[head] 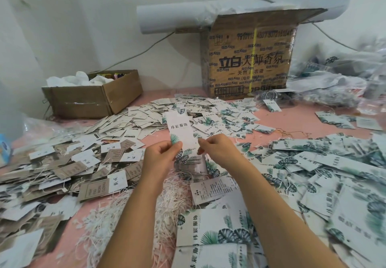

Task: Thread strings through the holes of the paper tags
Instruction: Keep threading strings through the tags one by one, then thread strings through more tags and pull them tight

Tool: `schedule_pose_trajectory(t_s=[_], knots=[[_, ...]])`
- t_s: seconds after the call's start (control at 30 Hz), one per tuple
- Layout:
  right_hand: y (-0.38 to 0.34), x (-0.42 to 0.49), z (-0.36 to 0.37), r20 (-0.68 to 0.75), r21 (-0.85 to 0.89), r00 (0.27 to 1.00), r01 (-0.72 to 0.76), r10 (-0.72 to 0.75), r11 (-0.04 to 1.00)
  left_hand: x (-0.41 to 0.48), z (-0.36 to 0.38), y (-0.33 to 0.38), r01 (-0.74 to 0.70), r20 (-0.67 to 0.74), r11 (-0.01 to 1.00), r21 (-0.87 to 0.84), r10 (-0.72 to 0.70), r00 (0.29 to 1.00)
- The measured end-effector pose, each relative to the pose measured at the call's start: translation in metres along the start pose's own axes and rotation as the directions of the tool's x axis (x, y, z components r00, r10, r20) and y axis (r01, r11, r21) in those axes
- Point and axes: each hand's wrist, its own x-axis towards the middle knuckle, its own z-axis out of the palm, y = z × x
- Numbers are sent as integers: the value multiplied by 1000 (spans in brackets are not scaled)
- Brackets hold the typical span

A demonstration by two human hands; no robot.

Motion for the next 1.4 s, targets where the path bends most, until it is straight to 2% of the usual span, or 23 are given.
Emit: schedule_pose_trajectory(t_s=[0.1,0.17,0.27,0.4,0.6,0.93,1.27,1.4], knots=[[10,4,2,-79,-377,995,-86,60,922,-1,-3,1,9,-14,1000,7,-8,1000],[15,3,5,-85,-530,986,-167,144,832,-2,-4,1,13,-4,1000,11,-13,1000],[17,2,9,-89,-592,979,-202,185,780,-2,-4,2,18,7,1000,5,-18,1000],[20,4,7,-104,-598,978,-206,179,775,1,-5,-2,39,-15,999,-34,-40,999],[25,6,5,-138,-444,964,-265,227,856,3,-5,-4,43,-39,996,-80,-46,998],[26,10,-4,-260,-179,944,-254,204,950,2,-4,-5,31,-28,993,-113,-34,999],[35,17,-7,-269,-107,944,-226,191,968,4,-6,-8,60,-15,993,-103,-62,998],[29,14,-11,-296,161,946,-86,131,983,4,-5,-7,66,-11,990,-125,-68,998]])
